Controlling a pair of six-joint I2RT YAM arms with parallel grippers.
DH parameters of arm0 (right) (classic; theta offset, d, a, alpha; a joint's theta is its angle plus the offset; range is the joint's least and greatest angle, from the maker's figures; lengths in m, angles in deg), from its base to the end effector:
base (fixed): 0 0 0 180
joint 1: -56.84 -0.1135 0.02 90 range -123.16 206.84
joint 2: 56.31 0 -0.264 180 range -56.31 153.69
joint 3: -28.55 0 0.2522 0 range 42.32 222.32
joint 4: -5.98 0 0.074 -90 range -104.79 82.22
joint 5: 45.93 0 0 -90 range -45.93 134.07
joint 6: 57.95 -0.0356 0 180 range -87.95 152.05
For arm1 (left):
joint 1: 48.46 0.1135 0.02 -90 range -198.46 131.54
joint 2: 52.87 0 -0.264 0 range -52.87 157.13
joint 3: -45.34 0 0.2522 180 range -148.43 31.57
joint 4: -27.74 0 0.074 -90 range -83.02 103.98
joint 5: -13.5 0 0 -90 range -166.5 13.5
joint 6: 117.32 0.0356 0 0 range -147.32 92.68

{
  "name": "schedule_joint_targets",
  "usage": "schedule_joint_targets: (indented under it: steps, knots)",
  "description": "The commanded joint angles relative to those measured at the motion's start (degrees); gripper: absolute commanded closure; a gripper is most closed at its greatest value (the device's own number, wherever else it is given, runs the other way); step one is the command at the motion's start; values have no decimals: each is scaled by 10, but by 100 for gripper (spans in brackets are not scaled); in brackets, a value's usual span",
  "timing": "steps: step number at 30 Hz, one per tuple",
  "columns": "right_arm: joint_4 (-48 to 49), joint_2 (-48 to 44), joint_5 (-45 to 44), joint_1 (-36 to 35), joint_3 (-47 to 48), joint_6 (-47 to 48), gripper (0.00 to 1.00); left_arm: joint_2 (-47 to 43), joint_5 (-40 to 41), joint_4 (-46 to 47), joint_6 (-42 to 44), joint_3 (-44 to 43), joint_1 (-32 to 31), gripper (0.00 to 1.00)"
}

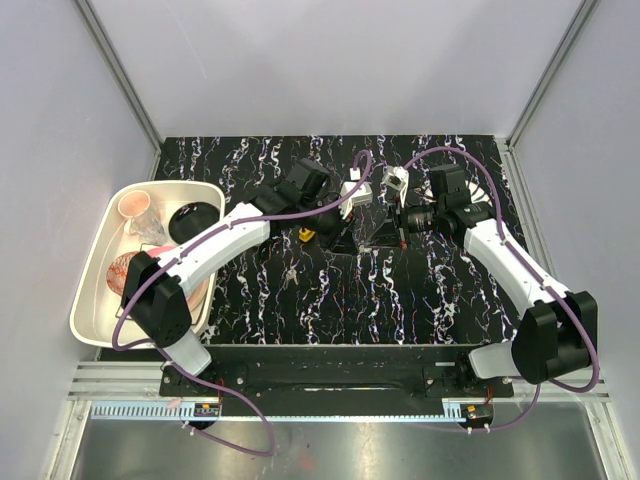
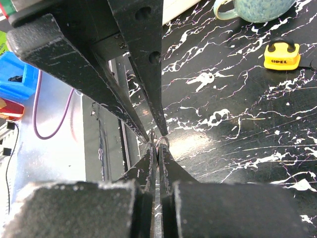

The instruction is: Unlock with the key

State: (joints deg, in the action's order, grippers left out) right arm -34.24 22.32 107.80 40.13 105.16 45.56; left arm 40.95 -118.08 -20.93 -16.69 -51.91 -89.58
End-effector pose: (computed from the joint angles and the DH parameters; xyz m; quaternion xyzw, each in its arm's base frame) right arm 0.2652 0.1129 0.3031 -0.4088 0.6940 0.4921 0.3302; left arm 0.2558 -0.2547 0.3205 0.4989 0.7188 -0.4103 0.2571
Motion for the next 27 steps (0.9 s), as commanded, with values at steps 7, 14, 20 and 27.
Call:
schedule_joint_targets:
  steps: [7,14,20,27]
  knots:
    - [-12,5,11,1,4,19,100,-10,-6,27,2,-20,0,76]
    - [-18,5,13,2,5,22,100,0,-12,27,1,-20,0,78]
    - [-18,5,16,0,6,23,100,3,-18,28,-1,-21,-1,87]
    - [-18,6,15,1,7,23,100,10,-31,28,-1,-19,0,100]
